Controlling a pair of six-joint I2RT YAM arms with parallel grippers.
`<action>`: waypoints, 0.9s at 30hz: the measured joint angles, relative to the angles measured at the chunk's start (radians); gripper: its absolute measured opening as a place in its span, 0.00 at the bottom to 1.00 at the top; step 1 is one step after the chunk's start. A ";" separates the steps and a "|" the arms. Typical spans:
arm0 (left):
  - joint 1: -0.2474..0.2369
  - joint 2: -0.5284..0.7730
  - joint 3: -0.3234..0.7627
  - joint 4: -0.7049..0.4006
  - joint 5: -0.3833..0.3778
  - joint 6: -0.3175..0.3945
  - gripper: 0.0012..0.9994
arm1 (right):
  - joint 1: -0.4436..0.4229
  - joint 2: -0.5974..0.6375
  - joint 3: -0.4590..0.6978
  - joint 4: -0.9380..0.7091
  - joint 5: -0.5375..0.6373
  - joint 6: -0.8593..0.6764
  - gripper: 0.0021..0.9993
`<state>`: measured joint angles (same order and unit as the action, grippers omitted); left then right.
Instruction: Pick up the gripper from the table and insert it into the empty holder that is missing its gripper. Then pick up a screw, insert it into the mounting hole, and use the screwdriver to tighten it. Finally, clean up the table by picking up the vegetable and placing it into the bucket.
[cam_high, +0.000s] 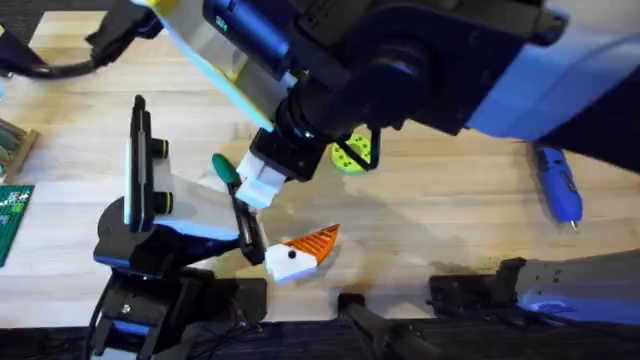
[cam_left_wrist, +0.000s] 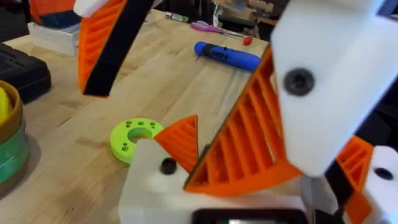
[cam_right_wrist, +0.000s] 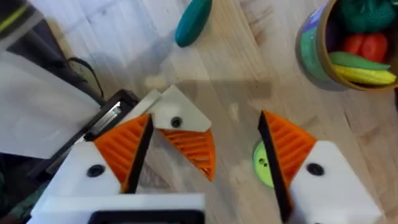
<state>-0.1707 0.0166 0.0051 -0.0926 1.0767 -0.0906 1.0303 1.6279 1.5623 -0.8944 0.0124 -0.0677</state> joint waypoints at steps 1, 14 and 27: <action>0.000 0.000 0.000 0.000 0.000 0.000 0.99 | -0.003 0.000 0.000 0.000 -0.001 0.001 0.99; 0.000 0.000 0.000 0.014 0.001 0.004 0.99 | -0.328 -0.057 0.000 -0.088 -0.296 0.012 0.99; 0.000 0.000 0.000 0.013 0.001 0.004 0.98 | -0.681 -0.330 -0.280 -0.146 -0.715 -0.140 0.99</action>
<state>-0.1707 0.0166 0.0051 -0.0792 1.0773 -0.0862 0.3491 1.2981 1.2821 -1.0399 -0.7023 -0.2073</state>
